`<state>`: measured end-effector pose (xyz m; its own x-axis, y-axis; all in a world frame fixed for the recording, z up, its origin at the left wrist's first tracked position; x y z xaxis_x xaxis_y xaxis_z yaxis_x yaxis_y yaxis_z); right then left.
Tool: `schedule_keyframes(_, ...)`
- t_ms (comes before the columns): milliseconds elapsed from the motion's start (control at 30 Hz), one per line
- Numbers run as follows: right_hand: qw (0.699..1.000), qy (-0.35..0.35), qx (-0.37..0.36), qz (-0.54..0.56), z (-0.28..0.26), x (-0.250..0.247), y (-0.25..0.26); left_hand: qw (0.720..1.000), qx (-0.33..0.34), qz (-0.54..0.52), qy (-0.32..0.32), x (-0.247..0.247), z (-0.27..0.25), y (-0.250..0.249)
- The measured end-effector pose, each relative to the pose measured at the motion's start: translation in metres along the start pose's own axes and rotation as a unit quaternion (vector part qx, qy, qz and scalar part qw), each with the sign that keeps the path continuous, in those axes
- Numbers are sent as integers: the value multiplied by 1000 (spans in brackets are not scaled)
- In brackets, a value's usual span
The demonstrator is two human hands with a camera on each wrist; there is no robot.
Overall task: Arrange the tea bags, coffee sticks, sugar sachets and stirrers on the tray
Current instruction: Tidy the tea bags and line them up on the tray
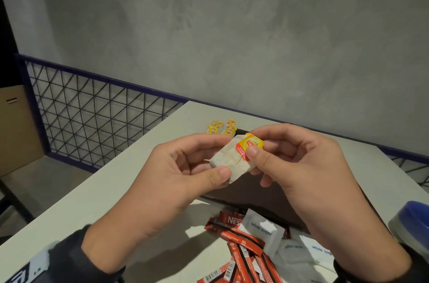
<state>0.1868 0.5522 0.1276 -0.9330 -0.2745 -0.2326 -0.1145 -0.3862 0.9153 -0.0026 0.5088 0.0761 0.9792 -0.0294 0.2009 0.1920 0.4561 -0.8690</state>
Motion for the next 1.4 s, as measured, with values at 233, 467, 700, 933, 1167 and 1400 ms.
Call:
schedule_keyframes(233, 1000, -2, -9, -18, -1, -1, 0, 1000, 12, 24, 4, -1, 0, 0)
schedule_keyframes(467, 999, 7, -17, -28, 1, -5, 3, 999, 17, 42, 2, -4, 1, -4)
schedule_keyframes(700, 990, 46, 33, -130, 18, -12, 3, 980, -2, 48, -191, -36, 17, -21)
schedule_keyframes(933, 943, 144, 95, -284, 79, 22, -25, 962, -43, 66, -262, -56, 21, -18)
schedule_keyframes(1167, 920, 201, 204, -268, 110, 48, -61, 961, -61, 65, -263, -58, 23, -12)
schedule_keyframes(1400, 914, 161, 210, -307, 125, 46, -76, 963, -60, 57, -258, -60, 25, -13)
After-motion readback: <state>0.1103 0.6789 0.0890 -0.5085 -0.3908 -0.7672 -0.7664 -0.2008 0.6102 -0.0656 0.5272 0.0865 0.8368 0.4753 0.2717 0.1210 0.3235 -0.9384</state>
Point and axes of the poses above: each hand's wrist, its own z-axis towards the middle knuckle, its own x-axis out of the palm, y = z × x, the point moved 1 cm from there along z, towards the middle knuckle, and after that the axes turned 3 degrees about x, right-handed, at the moved point
